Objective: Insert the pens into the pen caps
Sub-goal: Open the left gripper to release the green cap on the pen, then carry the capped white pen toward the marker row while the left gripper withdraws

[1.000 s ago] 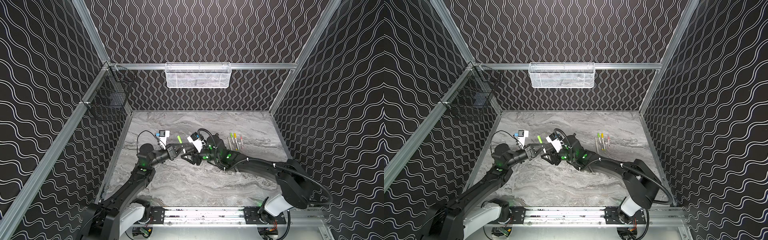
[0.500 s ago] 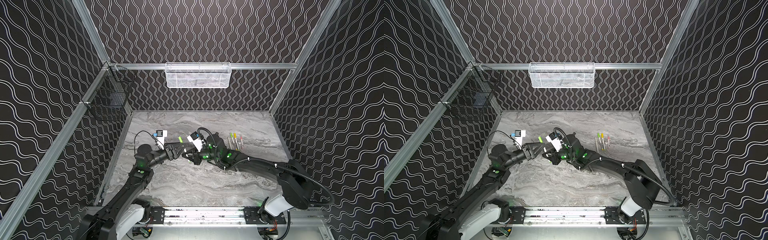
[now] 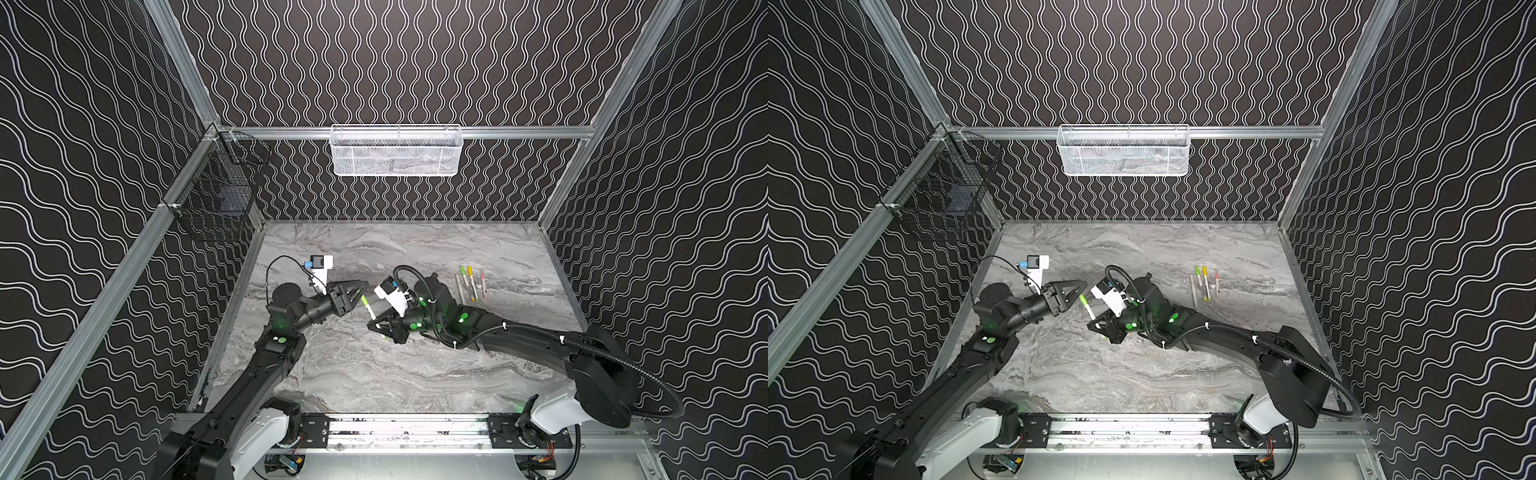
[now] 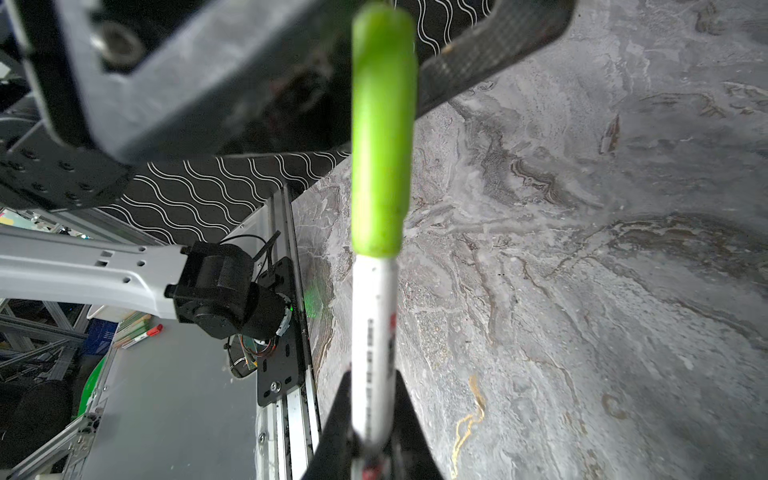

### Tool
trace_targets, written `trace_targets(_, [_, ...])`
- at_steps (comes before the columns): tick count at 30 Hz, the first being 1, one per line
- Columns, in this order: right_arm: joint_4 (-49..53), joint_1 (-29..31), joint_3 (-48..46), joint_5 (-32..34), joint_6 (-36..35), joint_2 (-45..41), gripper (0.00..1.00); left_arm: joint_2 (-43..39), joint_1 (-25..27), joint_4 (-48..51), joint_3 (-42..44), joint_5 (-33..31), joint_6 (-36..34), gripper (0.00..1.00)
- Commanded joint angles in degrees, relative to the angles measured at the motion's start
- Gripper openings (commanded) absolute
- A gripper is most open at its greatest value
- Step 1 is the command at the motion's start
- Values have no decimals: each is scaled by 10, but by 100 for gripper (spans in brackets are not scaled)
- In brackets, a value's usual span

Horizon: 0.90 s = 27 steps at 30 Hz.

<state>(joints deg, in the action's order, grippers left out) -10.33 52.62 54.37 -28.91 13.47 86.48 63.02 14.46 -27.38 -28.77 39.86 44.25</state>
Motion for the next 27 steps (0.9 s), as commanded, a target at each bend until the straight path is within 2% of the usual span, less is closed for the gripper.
trace_targets(1, [-4,1,3,5,-13,-9,0,3,-2,-13,0,13,-7,16])
trace_targets(3, [3,2,7,7,-17,-11,0,3,-1,-2,-4,13,-13,1])
trace_targets(4, [5,3,9,7,-19,-12,0,2,-2,0,-4,15,-14,0])
trace_targets(10, [13,3,20,17,-28,-10,0,7,1,2,-10,42,-9,0])
trace_targets(14, [25,3,24,31,-45,-13,0,5,7,99,-37,48,-44,0])
trace_targets(17, [18,3,39,42,-63,-26,0,3,14,130,-46,55,-49,0])
trace_targets(27, [-11,-2,86,53,-118,-41,0,-3,41,128,-28,78,-33,0])
